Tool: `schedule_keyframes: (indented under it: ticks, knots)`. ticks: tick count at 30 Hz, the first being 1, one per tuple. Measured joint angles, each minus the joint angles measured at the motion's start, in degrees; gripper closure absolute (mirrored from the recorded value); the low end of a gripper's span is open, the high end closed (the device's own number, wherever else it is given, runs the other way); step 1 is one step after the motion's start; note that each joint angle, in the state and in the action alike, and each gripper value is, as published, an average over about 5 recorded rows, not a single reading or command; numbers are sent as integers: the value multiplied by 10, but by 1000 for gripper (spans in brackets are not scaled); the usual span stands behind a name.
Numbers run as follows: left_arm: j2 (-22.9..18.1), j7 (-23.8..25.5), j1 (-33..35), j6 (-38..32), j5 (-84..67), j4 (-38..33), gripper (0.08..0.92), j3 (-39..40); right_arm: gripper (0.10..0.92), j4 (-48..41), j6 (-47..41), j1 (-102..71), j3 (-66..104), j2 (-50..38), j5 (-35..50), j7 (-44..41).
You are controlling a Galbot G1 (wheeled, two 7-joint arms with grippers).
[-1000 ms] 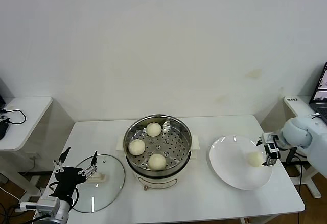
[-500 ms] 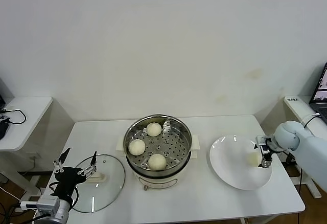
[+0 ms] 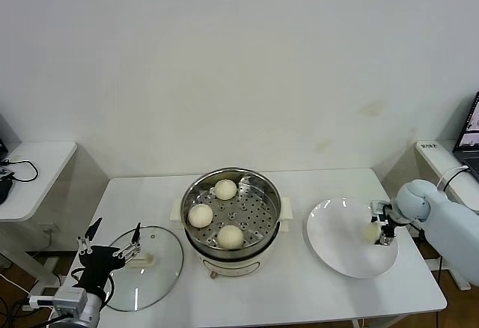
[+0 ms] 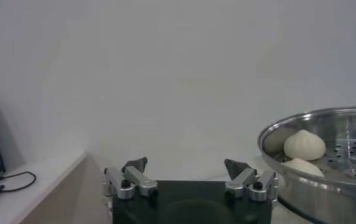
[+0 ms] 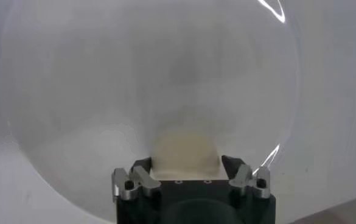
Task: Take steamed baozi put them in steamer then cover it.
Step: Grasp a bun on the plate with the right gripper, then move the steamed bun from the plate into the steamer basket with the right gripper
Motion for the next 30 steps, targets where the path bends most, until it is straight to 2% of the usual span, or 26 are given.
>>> schedule_keyframes:
  ticks: [4, 15, 23, 30]
  knots:
    - [1, 0, 1, 0, 0, -2, 177, -1, 393, 2, -2, 5, 0, -2, 2, -1]
    - [3, 0, 0, 0, -1, -8, 177, 1, 382, 51, -18, 70, -45, -39, 48, -7]
    - [2, 0, -3, -1, 0, -9, 177, 6, 380, 123, -44, 206, -142, -71, 132, -5]
    - [-1, 0, -8, -1, 4, -13, 177, 14, 380, 199, -86, 355, -259, -58, 233, 15]
